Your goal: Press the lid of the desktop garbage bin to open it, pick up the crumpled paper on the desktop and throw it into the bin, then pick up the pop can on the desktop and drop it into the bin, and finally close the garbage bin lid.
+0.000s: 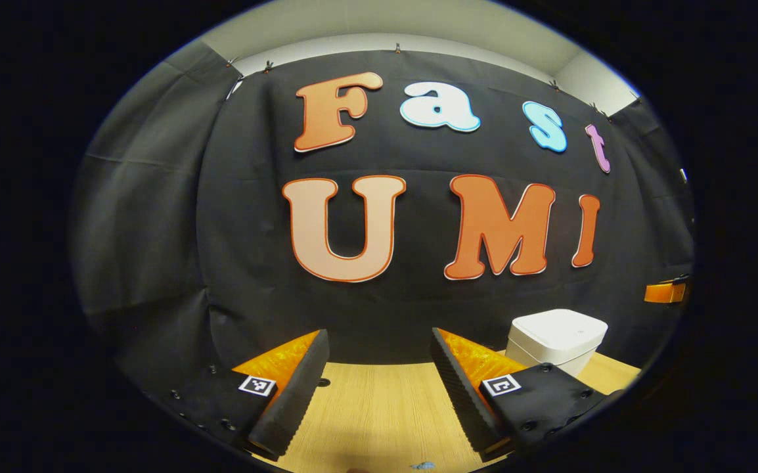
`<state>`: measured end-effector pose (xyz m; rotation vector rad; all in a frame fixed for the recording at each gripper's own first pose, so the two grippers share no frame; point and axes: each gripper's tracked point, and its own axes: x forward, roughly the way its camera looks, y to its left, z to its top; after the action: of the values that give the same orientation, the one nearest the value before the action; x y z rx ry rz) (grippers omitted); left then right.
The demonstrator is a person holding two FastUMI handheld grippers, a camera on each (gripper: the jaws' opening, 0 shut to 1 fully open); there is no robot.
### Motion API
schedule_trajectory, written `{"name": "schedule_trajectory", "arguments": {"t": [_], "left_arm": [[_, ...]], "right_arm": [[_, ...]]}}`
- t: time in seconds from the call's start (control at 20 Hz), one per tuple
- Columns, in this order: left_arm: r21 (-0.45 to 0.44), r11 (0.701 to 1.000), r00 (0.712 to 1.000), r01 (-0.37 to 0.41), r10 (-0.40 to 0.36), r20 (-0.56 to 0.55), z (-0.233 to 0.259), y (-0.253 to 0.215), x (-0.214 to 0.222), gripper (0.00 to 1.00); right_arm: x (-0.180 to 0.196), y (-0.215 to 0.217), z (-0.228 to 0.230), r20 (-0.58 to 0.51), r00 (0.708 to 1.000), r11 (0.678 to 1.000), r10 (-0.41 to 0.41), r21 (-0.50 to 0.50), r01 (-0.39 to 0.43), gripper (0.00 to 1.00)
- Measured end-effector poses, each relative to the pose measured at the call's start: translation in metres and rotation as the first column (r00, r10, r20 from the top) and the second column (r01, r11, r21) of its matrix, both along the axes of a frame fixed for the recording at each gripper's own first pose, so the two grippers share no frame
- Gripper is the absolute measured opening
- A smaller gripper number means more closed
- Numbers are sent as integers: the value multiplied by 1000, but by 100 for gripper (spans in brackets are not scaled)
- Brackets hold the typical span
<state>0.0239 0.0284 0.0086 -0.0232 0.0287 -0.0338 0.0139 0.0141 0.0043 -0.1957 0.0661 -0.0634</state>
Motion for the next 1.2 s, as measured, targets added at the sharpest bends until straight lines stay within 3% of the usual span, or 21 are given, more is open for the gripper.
{"name": "schedule_trajectory", "arguments": {"t": [0.35,1.2], "left_arm": [[-26,999,999,-38,38,-4,0,27,-3,98],[-53,997,998,-59,58,-11,3,37,-3,98]], "right_arm": [[0,11,3,-2,1000,997,-4,-78,3,99],[-3,-13,0,-68,995,994,-72,-82,66,96]]}}
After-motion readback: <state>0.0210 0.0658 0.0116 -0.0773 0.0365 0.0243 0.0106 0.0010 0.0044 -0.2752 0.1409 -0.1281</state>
